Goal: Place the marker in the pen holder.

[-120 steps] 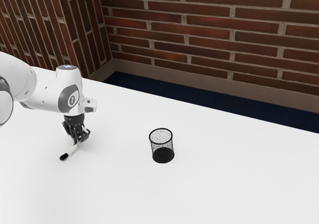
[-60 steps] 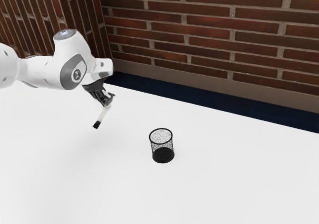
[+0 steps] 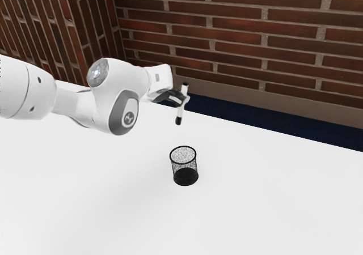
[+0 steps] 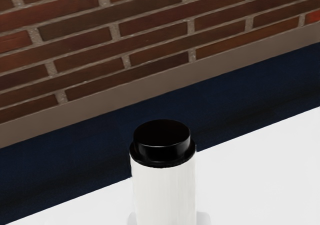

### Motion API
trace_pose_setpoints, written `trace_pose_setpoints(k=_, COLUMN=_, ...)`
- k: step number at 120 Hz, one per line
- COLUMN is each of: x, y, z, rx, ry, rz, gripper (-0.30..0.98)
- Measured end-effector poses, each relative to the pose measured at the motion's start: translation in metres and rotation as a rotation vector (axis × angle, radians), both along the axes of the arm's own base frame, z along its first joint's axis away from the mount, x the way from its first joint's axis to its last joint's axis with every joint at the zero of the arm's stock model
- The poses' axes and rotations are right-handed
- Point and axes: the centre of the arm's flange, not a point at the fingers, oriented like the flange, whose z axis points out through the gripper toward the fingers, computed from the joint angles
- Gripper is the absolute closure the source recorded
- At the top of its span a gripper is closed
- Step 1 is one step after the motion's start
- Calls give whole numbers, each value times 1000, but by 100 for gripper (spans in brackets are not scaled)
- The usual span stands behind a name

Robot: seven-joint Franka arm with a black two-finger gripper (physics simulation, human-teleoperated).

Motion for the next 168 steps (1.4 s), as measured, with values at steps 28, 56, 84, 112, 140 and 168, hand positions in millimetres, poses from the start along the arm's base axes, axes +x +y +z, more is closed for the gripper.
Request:
trace_pose_setpoints(k=28, x=-22, y=-17, z=-31, rx=-12, ry=-25, rz=-17, gripper=79)
trace_pose_setpoints(k=56, x=-56, y=-35, z=-55, rx=-22, ry=-18, rz=-33, gripper=79)
trace_pose_setpoints(k=84, x=-65, y=-36, z=-78, rx=-31, ry=7, rz=-25, gripper=79)
trace_pose_setpoints(k=112, x=-64, y=-36, z=-97, rx=-37, ry=35, rz=-21, gripper=64)
trace_pose_setpoints(k=140, x=-63, y=-36, z=-89, rx=-47, ry=36, rz=-16, gripper=22)
trace_pose_setpoints(k=168, x=41, y=41, z=85, rx=25, ry=313, rz=32, gripper=7)
